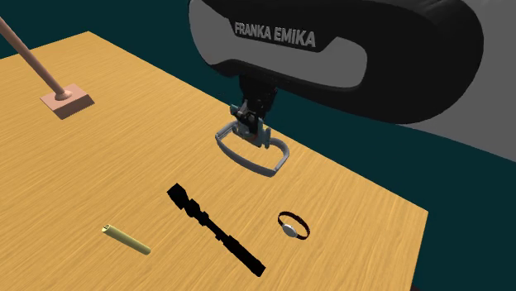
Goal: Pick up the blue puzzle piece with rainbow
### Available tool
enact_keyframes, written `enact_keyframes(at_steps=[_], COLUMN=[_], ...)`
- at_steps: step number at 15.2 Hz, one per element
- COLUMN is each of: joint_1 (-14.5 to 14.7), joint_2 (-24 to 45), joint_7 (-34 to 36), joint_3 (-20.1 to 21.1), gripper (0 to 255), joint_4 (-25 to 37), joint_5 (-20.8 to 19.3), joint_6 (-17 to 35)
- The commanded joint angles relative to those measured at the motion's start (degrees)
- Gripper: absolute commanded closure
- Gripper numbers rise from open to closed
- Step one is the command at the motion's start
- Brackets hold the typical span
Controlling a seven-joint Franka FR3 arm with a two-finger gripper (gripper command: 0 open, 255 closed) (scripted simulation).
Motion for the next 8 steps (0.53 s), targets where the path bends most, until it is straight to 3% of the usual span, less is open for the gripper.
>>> enact_keyframes(at_steps=[1, 8], joint_1=[-0.04, -0.25], joint_2=[-0.15, 0.18], joint_7=[0.09, 0.26], joint_3=[-0.03, -0.1], gripper=[255, 255], joint_4=[1.44, 5.88], joint_5=[-0.07, -0.04], joint_6=[-1.61, -5.72])
